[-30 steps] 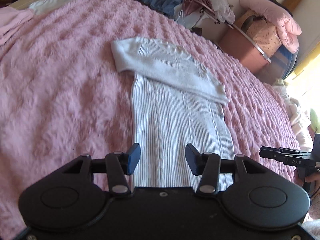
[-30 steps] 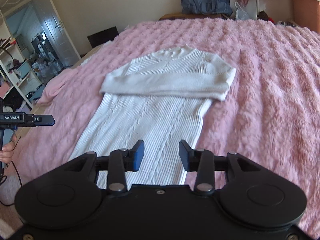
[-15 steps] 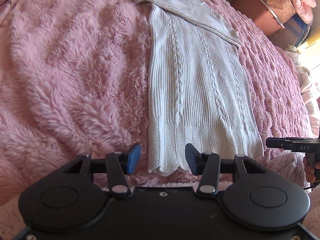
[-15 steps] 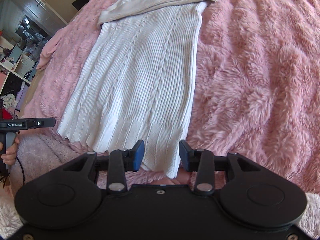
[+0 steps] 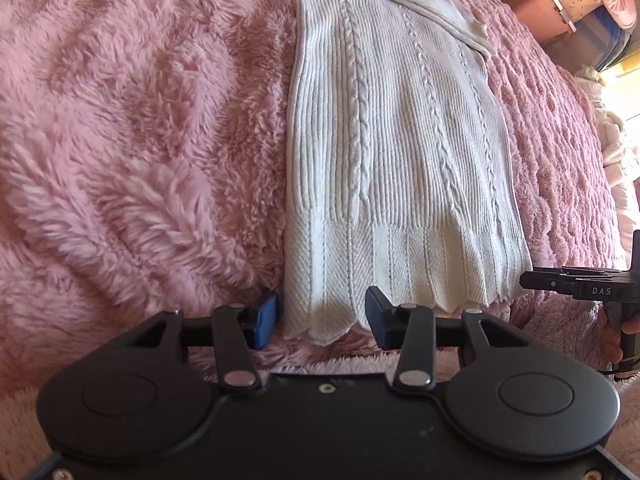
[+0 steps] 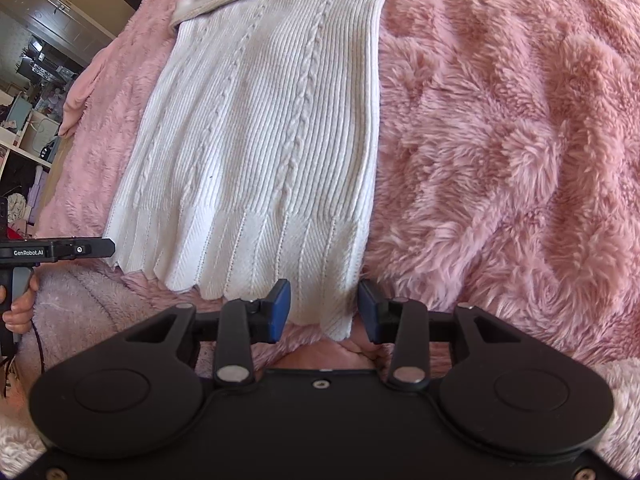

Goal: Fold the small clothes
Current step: 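Grasp the sweater hem with both tools, then lift the hem with both tools and fold it toward the collar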

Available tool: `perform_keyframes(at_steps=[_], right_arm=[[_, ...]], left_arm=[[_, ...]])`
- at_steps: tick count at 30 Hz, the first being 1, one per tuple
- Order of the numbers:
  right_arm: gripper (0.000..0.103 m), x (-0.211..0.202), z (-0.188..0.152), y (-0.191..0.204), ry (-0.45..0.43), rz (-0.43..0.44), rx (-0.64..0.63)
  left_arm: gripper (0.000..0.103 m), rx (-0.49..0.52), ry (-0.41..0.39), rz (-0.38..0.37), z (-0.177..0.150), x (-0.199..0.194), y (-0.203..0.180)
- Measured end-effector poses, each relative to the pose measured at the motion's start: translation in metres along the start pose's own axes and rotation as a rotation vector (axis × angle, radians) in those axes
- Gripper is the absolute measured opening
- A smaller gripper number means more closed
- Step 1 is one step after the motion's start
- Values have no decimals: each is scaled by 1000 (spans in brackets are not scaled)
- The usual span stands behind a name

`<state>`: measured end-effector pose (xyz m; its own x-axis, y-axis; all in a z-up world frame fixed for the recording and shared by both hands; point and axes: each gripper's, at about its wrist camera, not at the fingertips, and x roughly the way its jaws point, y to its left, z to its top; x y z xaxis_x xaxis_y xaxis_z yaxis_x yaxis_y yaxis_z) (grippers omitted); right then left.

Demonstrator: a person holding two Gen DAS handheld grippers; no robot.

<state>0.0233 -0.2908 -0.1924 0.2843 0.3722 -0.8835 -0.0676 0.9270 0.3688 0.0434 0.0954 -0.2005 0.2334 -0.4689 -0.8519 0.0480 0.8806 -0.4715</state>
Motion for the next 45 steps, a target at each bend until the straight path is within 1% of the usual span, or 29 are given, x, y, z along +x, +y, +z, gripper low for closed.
perform_keyframes(at_steps=[1, 2, 3, 4, 5, 6, 9, 13, 15, 21, 25, 28, 30, 34, 37, 41, 44, 45], right_arm=[[39, 1, 1, -1, 6, 5, 3], [38, 3, 1, -1, 9, 5, 7], [30, 4, 2, -2, 13, 0, 11], [25, 4, 1, -3, 17, -1, 13], [17, 5, 2, -4, 22, 2, 14], [15, 5, 1, -3, 21, 7, 15], [13, -1, 0, -2, 11, 19, 10], [12, -11, 1, 1, -9, 35, 16], [11, -19, 3, 2, -27, 58, 24], [8, -45, 15, -5, -118, 156, 102], [8, -60, 33, -8, -184, 195, 120], [8, -69, 55, -10, -248, 221, 134], [8, -72, 71, -12, -284, 242, 144], [8, -80, 113, -18, -375, 285, 181], [8, -85, 152, -24, -446, 294, 193], [8, -83, 206, -37, -507, 308, 234], [8, -72, 245, -49, -530, 333, 275], [8, -67, 257, -51, -540, 325, 276]], left_arm=[[42, -2, 5, -3, 1, 1, 0], [36, -2, 3, -4, 1, 1, 0], [23, 1, 1, -7, 2, 2, -2], [15, 1, 2, -12, 2, 2, -1], [7, -5, 5, -20, 3, 2, -1], [4, -13, 5, -35, 3, 1, 0], [3, -38, 0, -83, 2, -4, 4], [2, -46, -14, -102, 3, -12, 3], [2, -62, -32, -138, 5, -18, 1], [2, -86, -113, -241, 19, -42, -4], [2, -88, -161, -273, 39, -55, -6], [2, -84, -205, -297, 63, -61, -14], [2, -85, -246, -328, 84, -69, -15], [2, -73, -327, -354, 133, -83, -18], [2, -77, -387, -378, 181, -89, -16], [2, -90, -440, -375, 247, -89, -5], [2, -97, -454, -361, 290, -79, 1], [2, -94, -455, -353, 307, -72, 3]])
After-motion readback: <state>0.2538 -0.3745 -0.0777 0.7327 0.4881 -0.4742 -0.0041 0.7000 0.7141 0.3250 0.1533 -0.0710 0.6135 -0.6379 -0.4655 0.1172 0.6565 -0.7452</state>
